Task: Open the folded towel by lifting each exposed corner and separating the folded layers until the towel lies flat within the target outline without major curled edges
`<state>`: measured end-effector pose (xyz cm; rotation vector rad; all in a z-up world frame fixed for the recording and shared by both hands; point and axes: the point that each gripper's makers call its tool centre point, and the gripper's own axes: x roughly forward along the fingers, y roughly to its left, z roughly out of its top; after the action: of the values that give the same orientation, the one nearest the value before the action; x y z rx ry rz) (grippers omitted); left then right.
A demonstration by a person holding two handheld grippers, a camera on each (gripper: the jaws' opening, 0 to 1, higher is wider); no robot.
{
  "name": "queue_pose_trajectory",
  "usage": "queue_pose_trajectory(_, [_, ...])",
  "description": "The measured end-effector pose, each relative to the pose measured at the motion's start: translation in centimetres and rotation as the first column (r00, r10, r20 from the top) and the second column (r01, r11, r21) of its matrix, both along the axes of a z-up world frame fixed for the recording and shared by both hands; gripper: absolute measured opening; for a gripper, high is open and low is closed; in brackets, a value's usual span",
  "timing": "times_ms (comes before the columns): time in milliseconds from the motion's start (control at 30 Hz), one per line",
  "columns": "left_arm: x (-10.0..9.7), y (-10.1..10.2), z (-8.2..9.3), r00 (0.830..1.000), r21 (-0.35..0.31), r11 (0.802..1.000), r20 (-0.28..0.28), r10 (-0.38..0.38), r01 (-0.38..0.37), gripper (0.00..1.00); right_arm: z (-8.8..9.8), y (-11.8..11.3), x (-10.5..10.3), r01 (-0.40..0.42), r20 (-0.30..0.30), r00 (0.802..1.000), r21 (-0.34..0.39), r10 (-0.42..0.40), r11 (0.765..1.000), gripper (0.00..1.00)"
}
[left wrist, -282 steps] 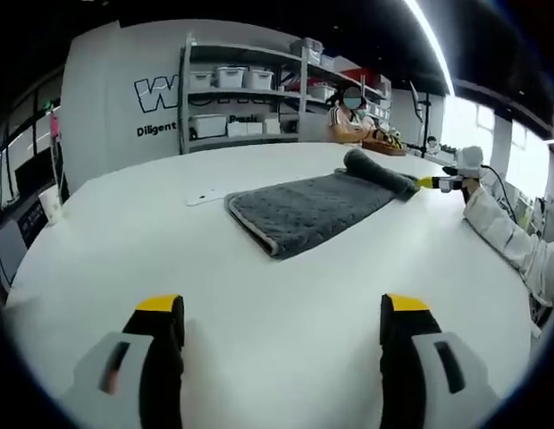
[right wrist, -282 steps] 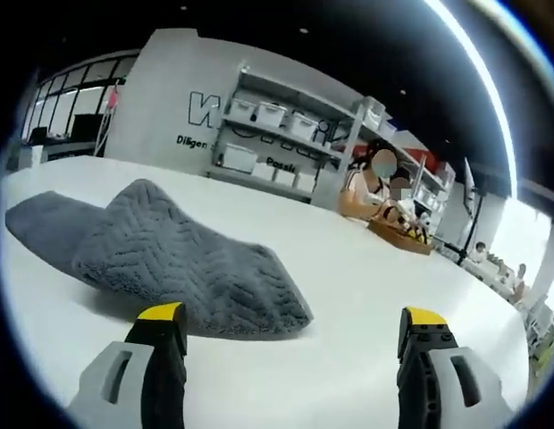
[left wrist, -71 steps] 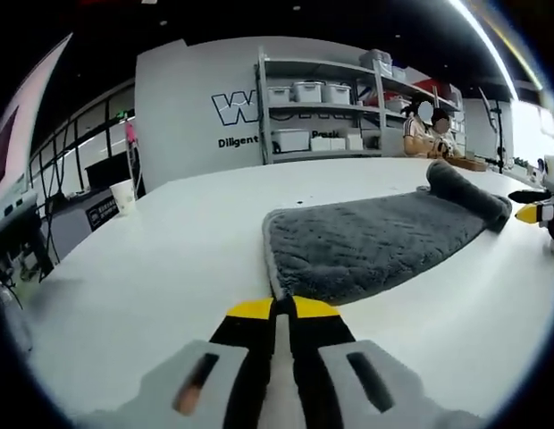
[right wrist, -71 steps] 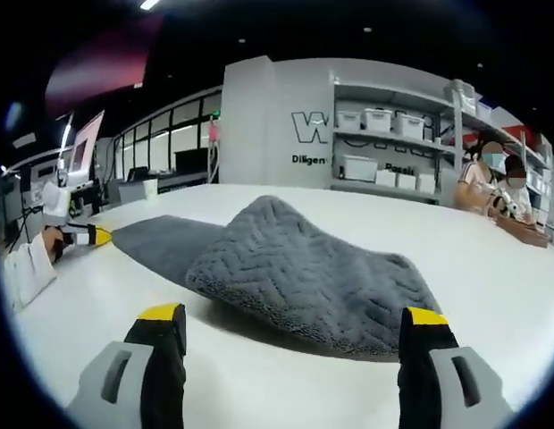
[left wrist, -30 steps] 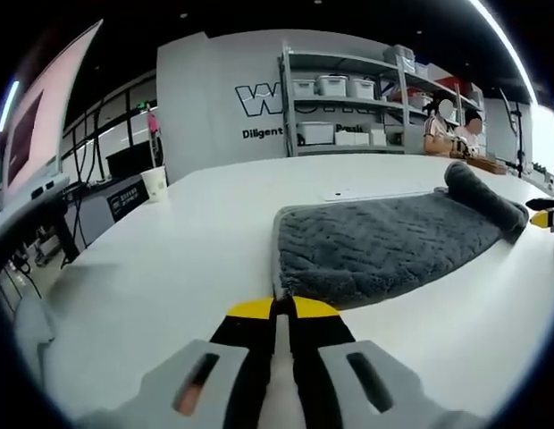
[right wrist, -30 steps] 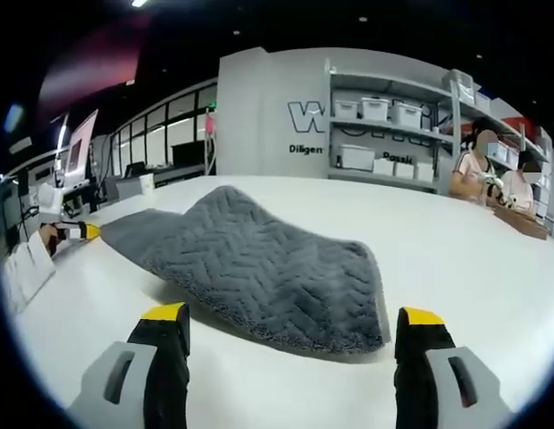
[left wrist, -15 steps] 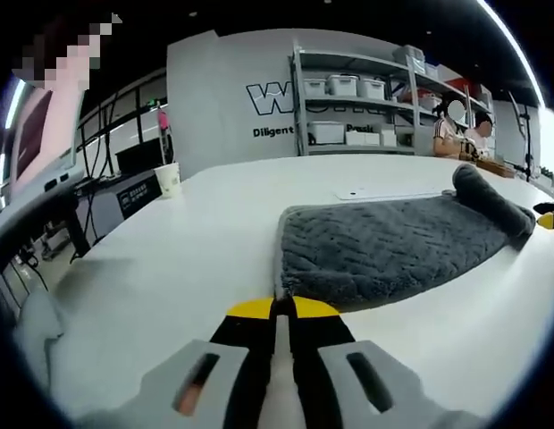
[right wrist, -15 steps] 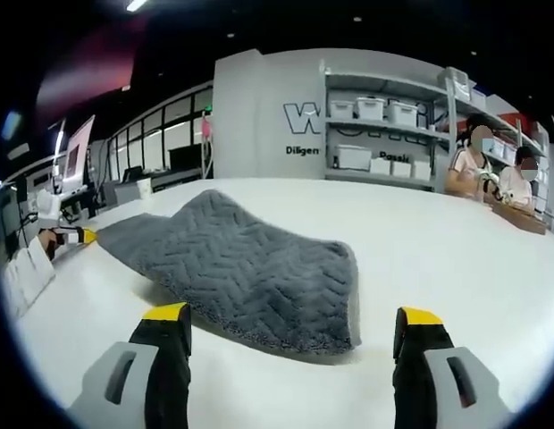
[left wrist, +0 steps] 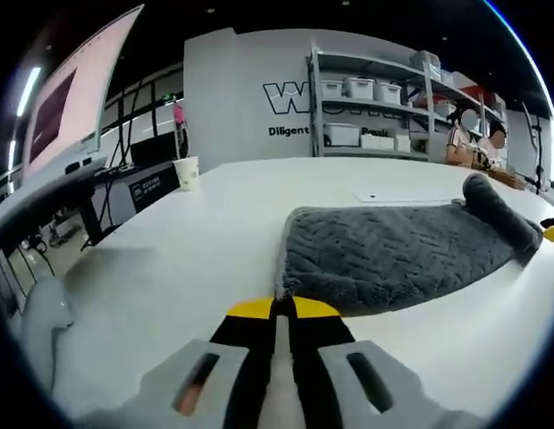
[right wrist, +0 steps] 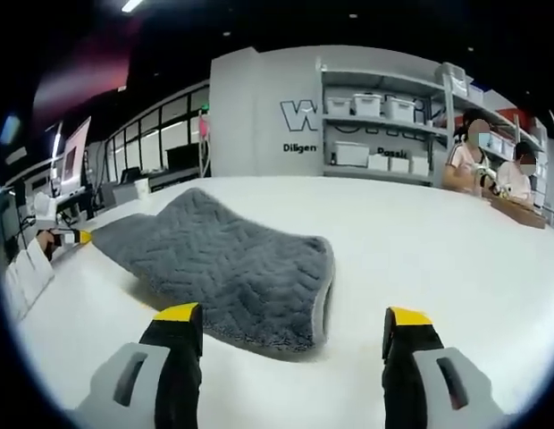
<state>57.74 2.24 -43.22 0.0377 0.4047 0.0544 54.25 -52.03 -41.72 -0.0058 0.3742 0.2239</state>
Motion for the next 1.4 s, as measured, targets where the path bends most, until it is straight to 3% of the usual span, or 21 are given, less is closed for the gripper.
queue_pose_trajectory(500, [-0.1,0.5,0.0,1.0,-0.018,1.0,0.0,0.015,-0.015,0.05,-0.6,0.5,0.1,-0.045,0.003,0.999,-0.021,0.045,0.999,0.43])
queue_pose_trajectory(967, [-0.2,0.5,-0.1,1.0,-0.021,1.0,0.0,0.014,-0.014,0.05,-1.0,0.8,0.2,-0.072,0.002,0.997,-0.047,0.072,0.996,0.2])
queue_pose_trajectory(1100, [-0.2,0.5,-0.1,1.0,-0.021,1.0,0.0,0.014,-0.014,0.05,-0.8,0.5,0.3,-0.074,0.026,0.997,-0.097,0.076,0.993,0.05])
queue_pose_trajectory(1400, [-0.3,0.7,-0.1,1.0,-0.022,1.0,-0.001,0.017,-0.017,0.05,-1.1,0.1,0.4,-0.058,0.026,0.998,-0.112,0.061,0.992,0.0])
